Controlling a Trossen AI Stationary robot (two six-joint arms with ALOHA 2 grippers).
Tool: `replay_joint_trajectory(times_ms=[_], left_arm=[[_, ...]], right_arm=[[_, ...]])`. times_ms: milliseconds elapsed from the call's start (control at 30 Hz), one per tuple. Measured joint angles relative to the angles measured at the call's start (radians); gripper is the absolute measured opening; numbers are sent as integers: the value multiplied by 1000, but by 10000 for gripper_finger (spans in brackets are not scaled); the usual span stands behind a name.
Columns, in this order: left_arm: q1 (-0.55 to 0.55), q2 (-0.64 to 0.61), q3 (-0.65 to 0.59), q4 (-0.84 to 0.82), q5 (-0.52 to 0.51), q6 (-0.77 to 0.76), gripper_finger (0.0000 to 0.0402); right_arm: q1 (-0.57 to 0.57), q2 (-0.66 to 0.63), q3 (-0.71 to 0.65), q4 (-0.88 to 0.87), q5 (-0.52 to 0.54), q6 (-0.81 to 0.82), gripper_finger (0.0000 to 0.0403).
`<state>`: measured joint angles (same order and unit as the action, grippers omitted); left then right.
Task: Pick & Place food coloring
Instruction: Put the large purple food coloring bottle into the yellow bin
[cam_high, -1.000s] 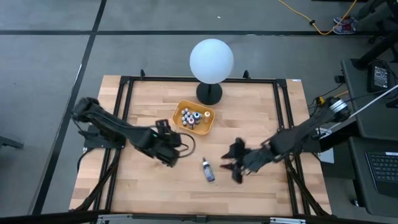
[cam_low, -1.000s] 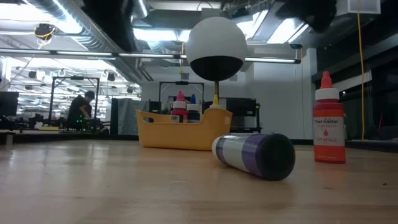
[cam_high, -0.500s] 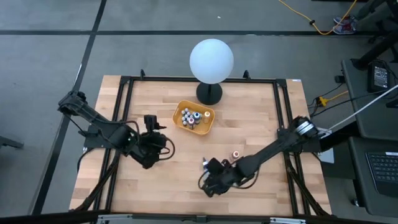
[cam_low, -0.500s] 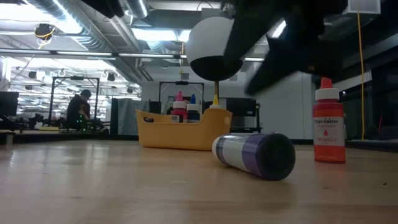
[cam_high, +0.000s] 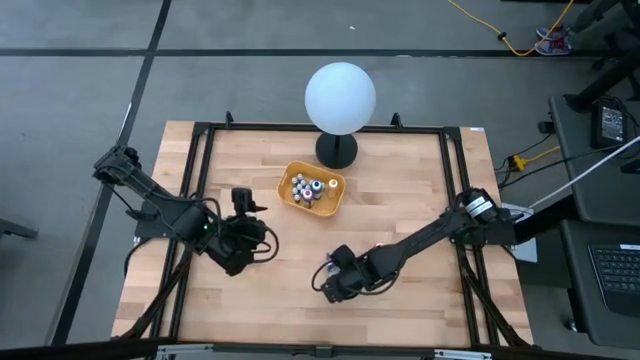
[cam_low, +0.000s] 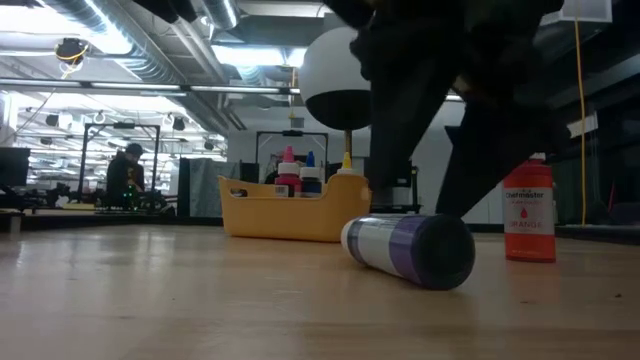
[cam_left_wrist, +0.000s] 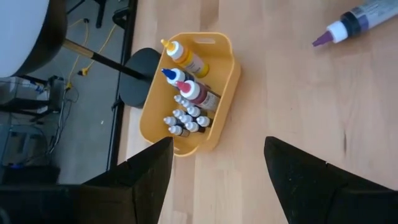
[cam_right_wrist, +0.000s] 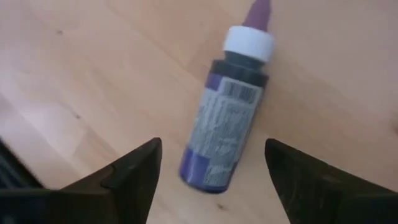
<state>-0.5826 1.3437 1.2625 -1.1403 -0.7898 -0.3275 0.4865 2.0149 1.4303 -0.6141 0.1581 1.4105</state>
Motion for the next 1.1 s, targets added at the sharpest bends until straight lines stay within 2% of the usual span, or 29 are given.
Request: replay_joint_trajectory(times_ms=[267,433,600,733,967,1100], left_arm=[[-39,0,0,0,3,-19,249],[-41,1,0,6,2,-19,249],[-41,1,0,13,-1,-18,249],[-41,1,0,14,-1,-18,249],[-40,1,0,14,12,-19,249],[-33,1,0,14,44,-45,249]], right_arm=[[-4,50,0,19,-26,1,272],[-7,92,4,29,-80,1,272],[-6,101,4,30,-81,0,269],[-5,102,3,24,-70,-1,234],[-5,107,2,59,-77,-5,120],[-4,107,13,107,-82,-58,118]])
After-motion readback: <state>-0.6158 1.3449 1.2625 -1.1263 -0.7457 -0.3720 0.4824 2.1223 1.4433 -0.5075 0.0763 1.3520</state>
